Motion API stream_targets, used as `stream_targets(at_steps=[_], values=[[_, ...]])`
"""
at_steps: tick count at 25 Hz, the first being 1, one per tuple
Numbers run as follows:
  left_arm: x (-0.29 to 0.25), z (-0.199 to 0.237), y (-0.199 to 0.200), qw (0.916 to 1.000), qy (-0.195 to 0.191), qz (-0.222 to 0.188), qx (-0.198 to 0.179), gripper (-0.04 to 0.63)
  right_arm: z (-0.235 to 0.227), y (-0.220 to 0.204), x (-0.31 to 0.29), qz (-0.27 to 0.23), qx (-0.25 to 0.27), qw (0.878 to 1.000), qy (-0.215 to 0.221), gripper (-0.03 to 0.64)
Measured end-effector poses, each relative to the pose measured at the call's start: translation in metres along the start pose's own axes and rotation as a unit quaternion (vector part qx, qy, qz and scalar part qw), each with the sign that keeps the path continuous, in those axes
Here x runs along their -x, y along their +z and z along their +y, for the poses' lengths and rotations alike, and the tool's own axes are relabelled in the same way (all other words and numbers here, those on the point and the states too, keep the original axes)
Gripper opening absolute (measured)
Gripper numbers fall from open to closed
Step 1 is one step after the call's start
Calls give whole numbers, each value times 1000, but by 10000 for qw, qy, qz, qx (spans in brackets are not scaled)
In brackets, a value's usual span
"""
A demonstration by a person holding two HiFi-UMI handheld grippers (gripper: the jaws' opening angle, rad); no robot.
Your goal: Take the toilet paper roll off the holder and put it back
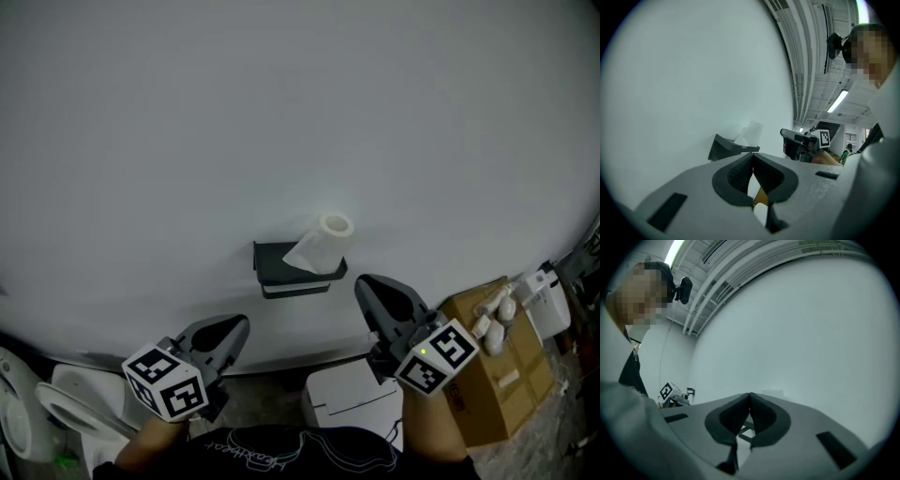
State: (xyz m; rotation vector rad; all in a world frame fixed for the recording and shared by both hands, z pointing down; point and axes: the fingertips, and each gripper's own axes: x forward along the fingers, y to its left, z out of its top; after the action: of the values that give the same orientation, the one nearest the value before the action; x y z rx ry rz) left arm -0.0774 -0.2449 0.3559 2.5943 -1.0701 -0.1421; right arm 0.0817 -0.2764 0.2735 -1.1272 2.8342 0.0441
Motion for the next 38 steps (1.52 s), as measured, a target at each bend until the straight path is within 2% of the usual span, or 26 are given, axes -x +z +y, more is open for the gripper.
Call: stream_targets(at_steps=[8, 15, 19, 27, 32, 38], values=[[-2, -66, 1, 9997, -191, 22, -149, 5, 48, -37, 48, 463, -116, 9959, 770, 3], [11, -81, -16, 10000, 21, 5, 47, 5, 71, -66, 64, 619, -534, 9901, 1144, 3], [18, -81, -26, 9997, 183, 11, 153, 5, 74, -70, 71, 578, -774, 9900, 1031, 3], [21, -95, -38, 9997, 187, 144, 35, 5, 75, -87, 88, 593, -1068, 9880, 947, 3], [24, -98, -39, 9995, 242, 143, 114, 5, 72, -91, 95, 586, -1046, 9885, 916, 3], [21, -106, -41, 9995, 217, 233, -24, 5, 71, -89, 103, 645, -1138, 9880, 819, 3]])
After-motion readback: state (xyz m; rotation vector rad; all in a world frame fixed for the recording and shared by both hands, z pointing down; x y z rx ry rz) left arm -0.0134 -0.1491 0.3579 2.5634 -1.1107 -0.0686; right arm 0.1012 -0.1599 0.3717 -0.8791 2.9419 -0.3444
